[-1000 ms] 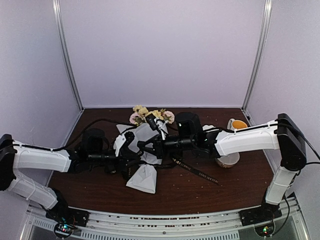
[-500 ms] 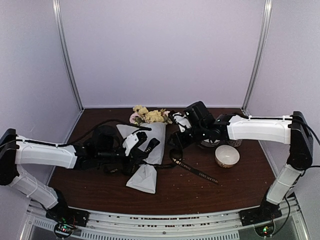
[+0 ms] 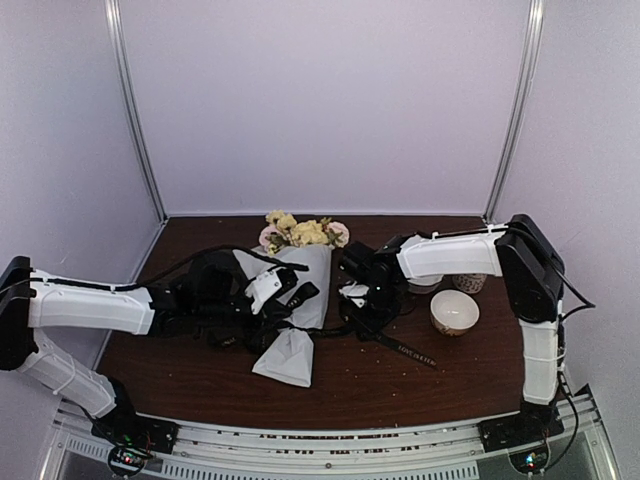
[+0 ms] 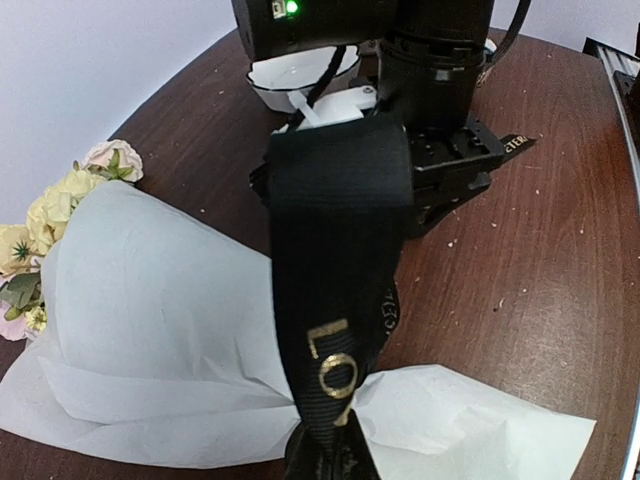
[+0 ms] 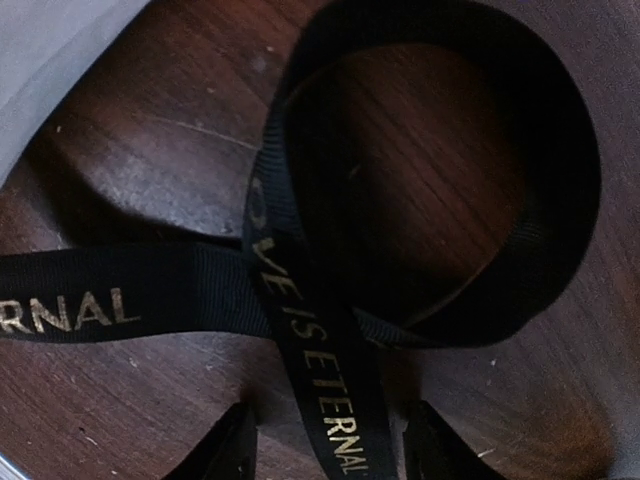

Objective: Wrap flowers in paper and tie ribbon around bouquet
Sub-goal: Cross the half-tied ribbon over the folded bouquet.

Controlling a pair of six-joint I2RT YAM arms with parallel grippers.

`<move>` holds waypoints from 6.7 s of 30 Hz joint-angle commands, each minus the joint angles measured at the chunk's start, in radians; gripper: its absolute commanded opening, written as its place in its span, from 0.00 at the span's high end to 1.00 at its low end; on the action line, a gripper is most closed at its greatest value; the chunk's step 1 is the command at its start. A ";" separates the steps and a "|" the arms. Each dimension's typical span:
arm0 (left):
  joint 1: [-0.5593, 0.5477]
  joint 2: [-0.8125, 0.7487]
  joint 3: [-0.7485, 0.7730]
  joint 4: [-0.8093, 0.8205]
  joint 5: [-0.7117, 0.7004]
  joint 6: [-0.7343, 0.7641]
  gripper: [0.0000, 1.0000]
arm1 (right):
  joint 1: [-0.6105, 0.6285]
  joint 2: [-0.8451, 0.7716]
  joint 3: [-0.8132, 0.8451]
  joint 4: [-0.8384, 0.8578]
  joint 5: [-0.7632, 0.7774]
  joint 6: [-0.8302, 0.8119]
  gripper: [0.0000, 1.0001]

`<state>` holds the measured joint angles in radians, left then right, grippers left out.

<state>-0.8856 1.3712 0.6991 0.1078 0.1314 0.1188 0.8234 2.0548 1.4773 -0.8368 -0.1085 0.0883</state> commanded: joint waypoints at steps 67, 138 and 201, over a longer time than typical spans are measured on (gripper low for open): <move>-0.093 -0.020 -0.049 0.121 -0.075 -0.073 1.00 | 0.086 -0.345 -0.269 0.804 -0.557 0.378 0.32; -0.169 0.249 0.729 -0.796 0.402 0.245 1.00 | -0.023 -0.142 0.074 0.440 -0.456 0.218 1.00; -0.273 0.085 0.324 -0.547 0.069 -0.235 1.00 | 0.000 -0.171 0.163 0.165 -0.375 0.021 1.00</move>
<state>-1.1362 1.3273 0.8997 -0.4881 0.1001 -0.2600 0.8196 1.8999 1.5963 -0.6498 -0.5144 0.1261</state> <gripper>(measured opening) 0.010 0.009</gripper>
